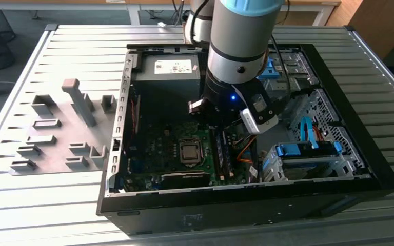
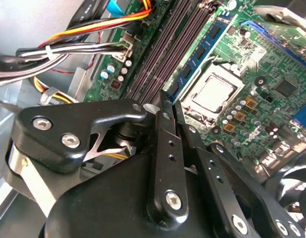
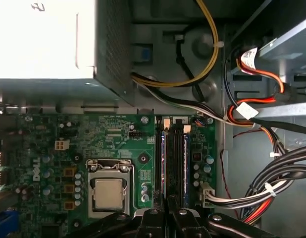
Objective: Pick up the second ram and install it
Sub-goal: 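Insert the second ram into the second slot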
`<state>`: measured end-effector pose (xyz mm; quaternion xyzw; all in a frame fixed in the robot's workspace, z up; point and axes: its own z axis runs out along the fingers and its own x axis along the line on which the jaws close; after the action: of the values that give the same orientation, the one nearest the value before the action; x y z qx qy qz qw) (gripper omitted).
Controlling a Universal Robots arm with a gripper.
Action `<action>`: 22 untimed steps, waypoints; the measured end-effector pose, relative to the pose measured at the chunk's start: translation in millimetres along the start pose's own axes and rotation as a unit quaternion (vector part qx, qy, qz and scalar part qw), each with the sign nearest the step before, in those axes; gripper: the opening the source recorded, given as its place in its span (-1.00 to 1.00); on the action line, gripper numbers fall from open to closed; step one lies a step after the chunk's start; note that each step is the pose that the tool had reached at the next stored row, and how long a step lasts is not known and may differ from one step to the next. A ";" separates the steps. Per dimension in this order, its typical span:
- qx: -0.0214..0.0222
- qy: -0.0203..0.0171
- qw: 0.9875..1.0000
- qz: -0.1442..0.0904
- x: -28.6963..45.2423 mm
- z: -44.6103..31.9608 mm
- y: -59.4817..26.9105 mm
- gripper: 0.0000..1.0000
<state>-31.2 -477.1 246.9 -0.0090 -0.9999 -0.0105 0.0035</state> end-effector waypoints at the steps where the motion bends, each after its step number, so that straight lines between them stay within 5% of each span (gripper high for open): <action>1: 0.000 0.000 1.000 0.002 0.0 0.9 -0.6 -0.72; 9: -0.001 0.000 1.000 0.003 -0.3 2.4 -2.0 -0.72; 22: -0.005 0.000 1.000 0.007 -1.7 16.1 -4.8 -0.72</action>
<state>-29.7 -481.6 230.6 -0.0161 -0.9997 -0.0157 0.0035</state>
